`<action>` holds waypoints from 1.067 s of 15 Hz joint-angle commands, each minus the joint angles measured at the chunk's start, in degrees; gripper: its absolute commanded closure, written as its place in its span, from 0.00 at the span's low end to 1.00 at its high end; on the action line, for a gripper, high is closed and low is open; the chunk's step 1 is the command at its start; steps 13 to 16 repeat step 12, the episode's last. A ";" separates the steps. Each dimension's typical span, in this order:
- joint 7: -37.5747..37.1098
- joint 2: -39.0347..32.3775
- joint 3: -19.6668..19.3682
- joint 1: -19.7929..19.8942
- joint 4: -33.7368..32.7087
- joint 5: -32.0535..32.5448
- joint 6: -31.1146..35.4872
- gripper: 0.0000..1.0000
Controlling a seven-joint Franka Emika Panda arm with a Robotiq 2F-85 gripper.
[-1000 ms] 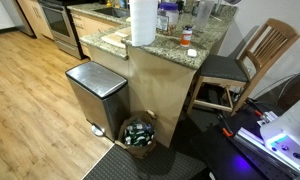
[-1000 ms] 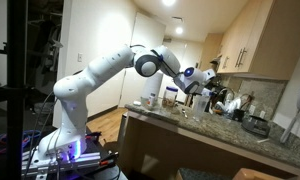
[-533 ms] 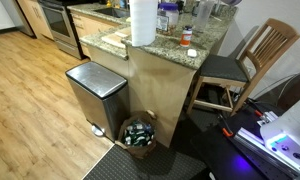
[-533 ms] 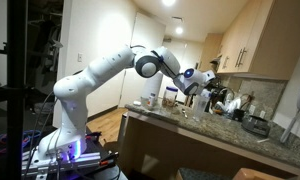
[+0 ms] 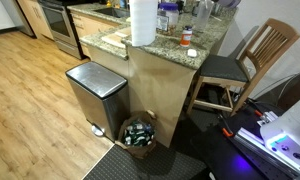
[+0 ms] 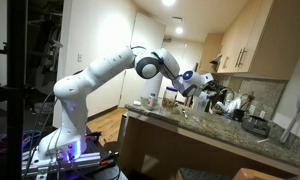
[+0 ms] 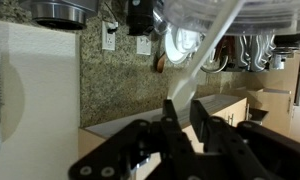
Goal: Move the white object to the left then take the left spoon and put it in the clear cup
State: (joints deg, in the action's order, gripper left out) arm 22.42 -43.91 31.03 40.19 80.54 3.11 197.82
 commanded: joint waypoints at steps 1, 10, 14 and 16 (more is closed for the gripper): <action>0.68 4.41 -3.83 -1.73 2.48 -1.95 0.00 0.51; -0.03 9.08 -7.90 -5.48 1.02 -1.30 0.00 0.07; -0.06 10.34 -7.98 -5.85 1.07 -1.63 -0.06 0.00; -0.06 10.34 -7.98 -5.85 1.07 -1.63 -0.06 0.00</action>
